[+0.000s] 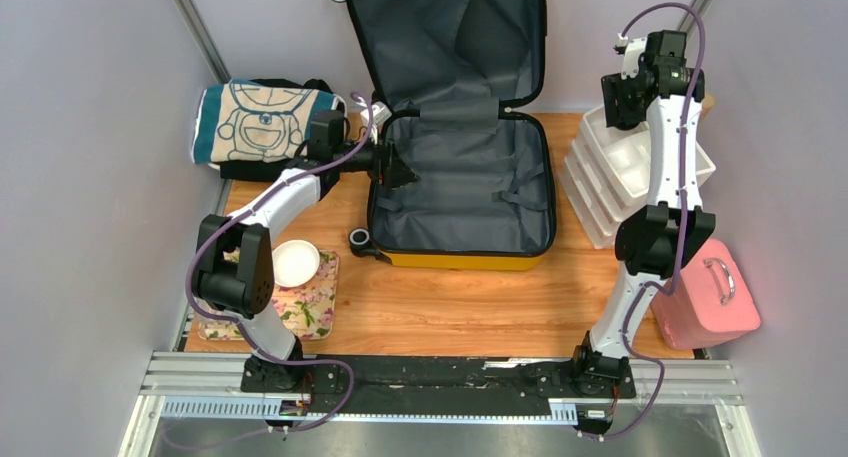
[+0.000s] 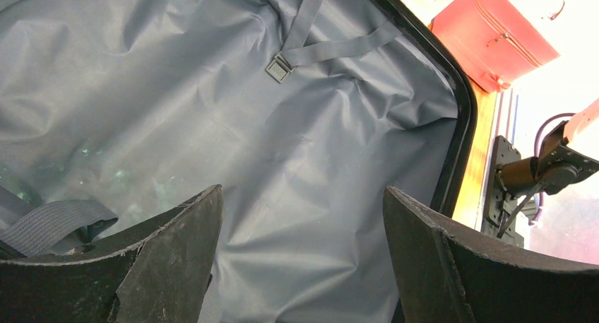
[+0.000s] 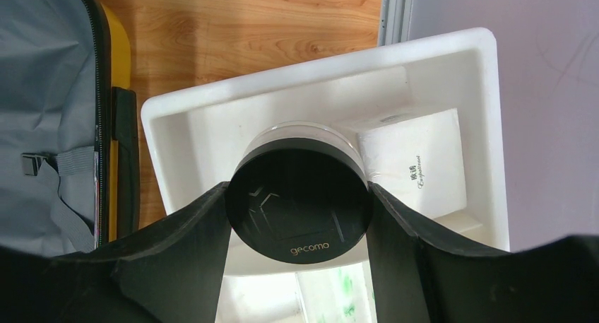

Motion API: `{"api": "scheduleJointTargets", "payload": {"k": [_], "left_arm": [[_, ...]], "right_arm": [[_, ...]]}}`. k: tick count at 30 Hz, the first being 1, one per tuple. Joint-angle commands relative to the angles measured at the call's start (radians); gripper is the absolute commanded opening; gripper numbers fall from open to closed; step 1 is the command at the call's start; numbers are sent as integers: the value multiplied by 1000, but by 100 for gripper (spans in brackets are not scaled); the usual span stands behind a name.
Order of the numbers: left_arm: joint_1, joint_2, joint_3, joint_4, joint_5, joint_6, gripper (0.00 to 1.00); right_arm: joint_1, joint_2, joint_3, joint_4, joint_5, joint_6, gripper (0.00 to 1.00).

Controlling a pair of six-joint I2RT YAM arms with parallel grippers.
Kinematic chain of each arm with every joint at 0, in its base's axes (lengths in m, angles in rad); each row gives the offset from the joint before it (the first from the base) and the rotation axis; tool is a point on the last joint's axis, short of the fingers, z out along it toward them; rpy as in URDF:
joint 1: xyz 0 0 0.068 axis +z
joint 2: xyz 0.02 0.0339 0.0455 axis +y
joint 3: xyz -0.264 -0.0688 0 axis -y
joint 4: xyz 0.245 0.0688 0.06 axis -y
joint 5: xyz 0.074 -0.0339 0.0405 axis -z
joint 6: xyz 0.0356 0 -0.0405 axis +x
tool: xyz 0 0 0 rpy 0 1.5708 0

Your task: Open, take out, and arrange the luggage

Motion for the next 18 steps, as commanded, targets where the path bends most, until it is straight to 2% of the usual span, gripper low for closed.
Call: {"api": "scheduleJointTargets", "payload": {"k": [1,18], "left_arm": [[-1,3,38,14,6,5,90],[-6,13,44,27,3,-3,91]], "right_arm": [[11,17,27,-6,-53,11,55],[63,-30,-35,70,-13,-35,53]]}}
